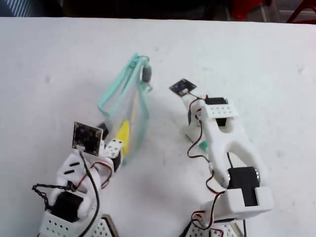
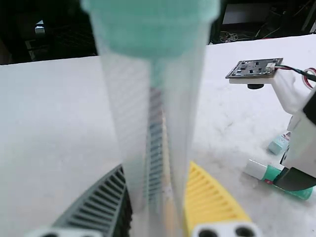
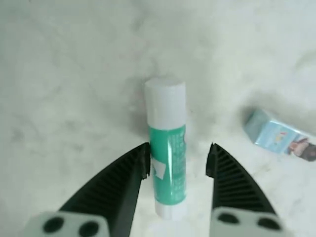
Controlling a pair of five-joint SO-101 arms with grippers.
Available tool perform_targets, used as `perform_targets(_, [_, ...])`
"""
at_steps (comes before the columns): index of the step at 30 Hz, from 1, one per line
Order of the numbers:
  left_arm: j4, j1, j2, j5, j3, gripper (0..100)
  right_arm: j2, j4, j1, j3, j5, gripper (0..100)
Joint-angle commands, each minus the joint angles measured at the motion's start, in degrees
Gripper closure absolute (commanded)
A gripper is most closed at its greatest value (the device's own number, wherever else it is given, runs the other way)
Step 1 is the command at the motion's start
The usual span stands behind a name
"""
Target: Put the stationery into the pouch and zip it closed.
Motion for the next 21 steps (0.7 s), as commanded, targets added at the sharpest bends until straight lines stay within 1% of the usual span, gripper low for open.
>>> perform_targets(1, [-1.9,0.1,-0.6,-0.4,-1.1,91,0.0,0.1,-0.5,-0.2,0.4,82.7])
perform_targets(21, [-1.9,0.1,-0.6,-0.4,-1.1,91,0.8,0.1,-0.4,-0.3,0.5,82.9])
